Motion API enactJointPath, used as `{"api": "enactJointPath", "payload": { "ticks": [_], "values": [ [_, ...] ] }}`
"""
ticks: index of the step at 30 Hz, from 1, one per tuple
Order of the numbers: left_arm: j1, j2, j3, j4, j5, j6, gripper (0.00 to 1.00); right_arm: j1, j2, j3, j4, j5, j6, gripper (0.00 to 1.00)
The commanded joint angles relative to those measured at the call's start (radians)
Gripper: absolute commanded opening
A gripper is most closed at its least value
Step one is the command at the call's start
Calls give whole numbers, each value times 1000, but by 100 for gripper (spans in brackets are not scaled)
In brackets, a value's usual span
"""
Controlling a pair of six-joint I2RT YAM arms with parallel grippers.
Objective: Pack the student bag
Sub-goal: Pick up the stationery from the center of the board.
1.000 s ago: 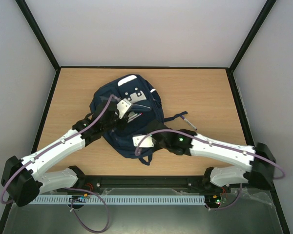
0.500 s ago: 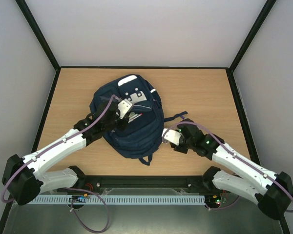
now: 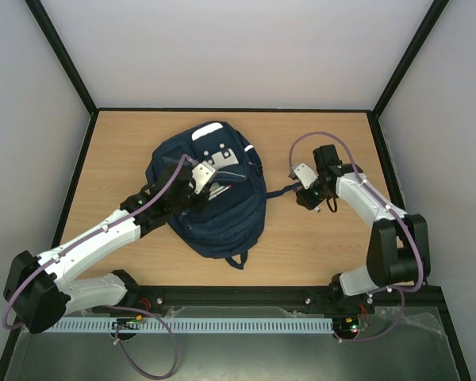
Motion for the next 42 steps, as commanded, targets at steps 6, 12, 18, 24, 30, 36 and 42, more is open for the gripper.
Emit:
{"api": "enactJointPath", "payload": {
  "ticks": [6,12,18,24,30,36,42],
  "values": [
    [-4,-24,20,71,24,-4,8,-39,195,116,-98,112,123,38],
    [-4,-25,21,70,27,-5,8,-39,285,174,-94,135,128,38],
    [-4,-25,20,70,28,-6,8,-40,366,215,-92,153,123,37],
    [-4,-25,20,70,31,-5,8,-39,407,211,-87,169,110,31],
    [-4,-24,20,72,38,-5,8,-39,426,195,-93,168,107,23],
    [-4,-24,21,70,40,-6,9,-39,390,145,-133,127,81,16],
    [-4,-20,22,70,47,-7,9,1,260,-16,-155,66,-25,12]
  ]
}}
